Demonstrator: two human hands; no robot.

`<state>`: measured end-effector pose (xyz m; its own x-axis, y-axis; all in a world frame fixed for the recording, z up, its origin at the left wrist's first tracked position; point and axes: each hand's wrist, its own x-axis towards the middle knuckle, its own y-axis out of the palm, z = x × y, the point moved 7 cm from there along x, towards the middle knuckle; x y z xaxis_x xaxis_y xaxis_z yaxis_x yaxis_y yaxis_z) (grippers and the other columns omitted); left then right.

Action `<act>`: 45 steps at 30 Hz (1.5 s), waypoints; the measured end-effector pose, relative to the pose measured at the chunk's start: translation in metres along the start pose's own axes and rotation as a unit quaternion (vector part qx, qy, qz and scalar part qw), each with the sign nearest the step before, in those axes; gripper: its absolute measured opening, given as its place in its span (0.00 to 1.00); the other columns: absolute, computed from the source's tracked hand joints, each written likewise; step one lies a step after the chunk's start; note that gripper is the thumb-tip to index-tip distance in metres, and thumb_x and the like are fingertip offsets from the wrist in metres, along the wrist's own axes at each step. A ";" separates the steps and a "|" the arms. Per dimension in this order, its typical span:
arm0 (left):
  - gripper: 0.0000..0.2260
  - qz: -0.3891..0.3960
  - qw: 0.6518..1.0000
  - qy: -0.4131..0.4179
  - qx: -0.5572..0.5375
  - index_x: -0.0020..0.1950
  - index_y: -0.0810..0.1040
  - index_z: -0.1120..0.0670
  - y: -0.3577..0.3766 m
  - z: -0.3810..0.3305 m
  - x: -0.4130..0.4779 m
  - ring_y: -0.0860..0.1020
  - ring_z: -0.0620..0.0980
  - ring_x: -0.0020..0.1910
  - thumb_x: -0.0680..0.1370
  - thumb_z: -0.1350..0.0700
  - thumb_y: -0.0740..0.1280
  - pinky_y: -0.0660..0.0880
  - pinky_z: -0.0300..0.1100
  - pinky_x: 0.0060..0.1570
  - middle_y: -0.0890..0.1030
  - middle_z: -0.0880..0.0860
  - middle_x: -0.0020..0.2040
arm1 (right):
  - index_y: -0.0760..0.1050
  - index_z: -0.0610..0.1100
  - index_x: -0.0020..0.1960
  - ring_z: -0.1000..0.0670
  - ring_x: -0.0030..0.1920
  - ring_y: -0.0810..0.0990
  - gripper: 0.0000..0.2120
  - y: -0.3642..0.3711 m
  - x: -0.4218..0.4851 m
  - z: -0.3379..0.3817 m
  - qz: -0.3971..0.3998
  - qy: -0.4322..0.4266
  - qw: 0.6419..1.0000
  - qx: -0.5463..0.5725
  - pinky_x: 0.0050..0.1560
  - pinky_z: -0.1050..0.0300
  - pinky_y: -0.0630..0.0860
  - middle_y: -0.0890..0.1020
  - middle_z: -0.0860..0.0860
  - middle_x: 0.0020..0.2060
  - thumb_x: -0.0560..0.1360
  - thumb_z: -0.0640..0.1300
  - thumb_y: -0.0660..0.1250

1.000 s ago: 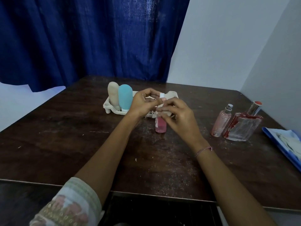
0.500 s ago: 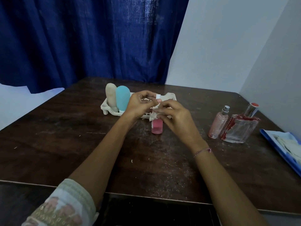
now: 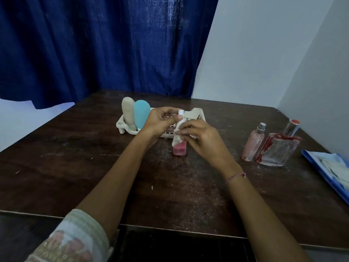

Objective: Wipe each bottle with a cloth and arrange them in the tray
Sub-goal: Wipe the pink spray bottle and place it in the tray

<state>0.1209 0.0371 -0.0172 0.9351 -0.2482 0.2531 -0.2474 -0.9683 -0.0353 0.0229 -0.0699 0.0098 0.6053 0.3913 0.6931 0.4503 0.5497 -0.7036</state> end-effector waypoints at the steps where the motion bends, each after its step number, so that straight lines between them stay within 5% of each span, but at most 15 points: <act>1: 0.11 0.006 1.000 0.006 0.011 0.55 0.79 0.59 0.001 0.001 0.001 0.81 0.44 0.44 0.73 0.61 0.71 0.77 0.36 0.39 0.81 0.51 0.46 | 0.82 0.42 0.51 0.50 0.51 0.78 0.10 0.000 0.000 0.003 -0.014 -0.010 1.000 -0.016 0.53 0.61 0.73 0.83 0.48 0.48 0.70 0.35 0.72; 7: 0.14 0.030 0.999 0.010 0.015 0.58 0.79 0.60 0.004 0.000 0.001 0.79 0.48 0.48 0.73 0.61 0.71 0.76 0.36 0.43 0.81 0.53 0.49 | 0.82 0.42 0.50 0.50 0.51 0.78 0.08 0.001 0.000 0.001 -0.022 0.019 1.000 -0.002 0.53 0.60 0.74 0.83 0.49 0.48 0.71 0.36 0.71; 12: 0.15 0.038 0.999 -0.011 -0.010 0.61 0.77 0.61 0.005 0.001 0.000 0.80 0.49 0.49 0.74 0.61 0.69 0.80 0.38 0.40 0.80 0.57 0.53 | 0.82 0.41 0.48 0.59 0.47 0.78 0.08 -0.011 -0.002 -0.017 -0.055 0.077 0.993 0.076 0.51 0.72 0.73 0.82 0.49 0.45 0.71 0.34 0.71; 17: 0.14 0.061 0.997 -0.040 -0.036 0.63 0.75 0.61 0.008 0.004 -0.001 0.79 0.50 0.54 0.77 0.63 0.65 0.80 0.42 0.49 0.79 0.58 0.58 | 0.82 0.41 0.51 0.58 0.47 0.78 0.09 -0.009 -0.007 -0.035 -0.059 0.153 0.982 0.095 0.51 0.63 0.78 0.80 0.53 0.46 0.72 0.34 0.69; 24: 0.11 0.094 0.988 -0.055 -0.113 0.58 0.75 0.58 0.020 0.005 -0.005 0.78 0.48 0.48 0.81 0.65 0.57 0.77 0.39 0.47 0.79 0.54 0.49 | 0.81 0.39 0.53 0.55 0.47 0.76 0.13 0.003 -0.004 -0.016 -0.058 0.104 0.992 0.049 0.50 0.71 0.72 0.78 0.49 0.47 0.69 0.40 0.74; 30: 0.12 0.063 0.984 -0.091 -0.142 0.59 0.75 0.57 0.020 0.013 -0.004 0.79 0.48 0.46 0.82 0.64 0.54 0.79 0.41 0.45 0.81 0.54 0.46 | 0.82 0.41 0.50 0.53 0.45 0.77 0.11 0.018 -0.006 -0.007 0.052 0.043 0.996 0.052 0.47 0.56 0.78 0.79 0.49 0.45 0.67 0.40 0.75; 36: 0.13 0.053 0.981 -0.090 -0.161 0.55 0.77 0.56 0.026 0.012 -0.005 0.77 0.47 0.46 0.82 0.64 0.54 0.76 0.39 0.46 0.79 0.54 0.44 | 0.83 0.43 0.50 0.57 0.43 0.75 0.11 0.027 -0.010 0.005 0.154 0.006 0.986 0.068 0.45 0.61 0.76 0.79 0.52 0.43 0.68 0.42 0.75; 40: 0.11 0.076 0.984 -0.068 -0.148 0.57 0.77 0.57 0.031 0.009 -0.009 0.80 0.43 0.36 0.82 0.58 0.56 0.77 0.35 0.35 0.81 0.50 0.39 | 0.82 0.41 0.50 0.55 0.46 0.76 0.09 0.018 -0.005 0.004 0.077 0.002 0.997 0.022 0.47 0.61 0.75 0.79 0.49 0.44 0.69 0.39 0.73; 45: 0.09 0.104 0.981 -0.043 -0.160 0.53 0.78 0.57 0.038 0.005 -0.010 0.82 0.46 0.42 0.81 0.60 0.58 0.78 0.36 0.39 0.81 0.54 0.47 | 0.82 0.40 0.51 0.61 0.48 0.72 0.10 -0.005 -0.004 -0.015 -0.098 0.074 0.992 0.019 0.51 0.74 0.69 0.76 0.51 0.45 0.70 0.37 0.72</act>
<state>0.1034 0.0029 -0.0261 0.8706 -0.4542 0.1890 -0.4889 -0.8411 0.2312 0.0281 -0.0853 0.0083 0.5999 0.1636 0.7832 0.5446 0.6336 -0.5495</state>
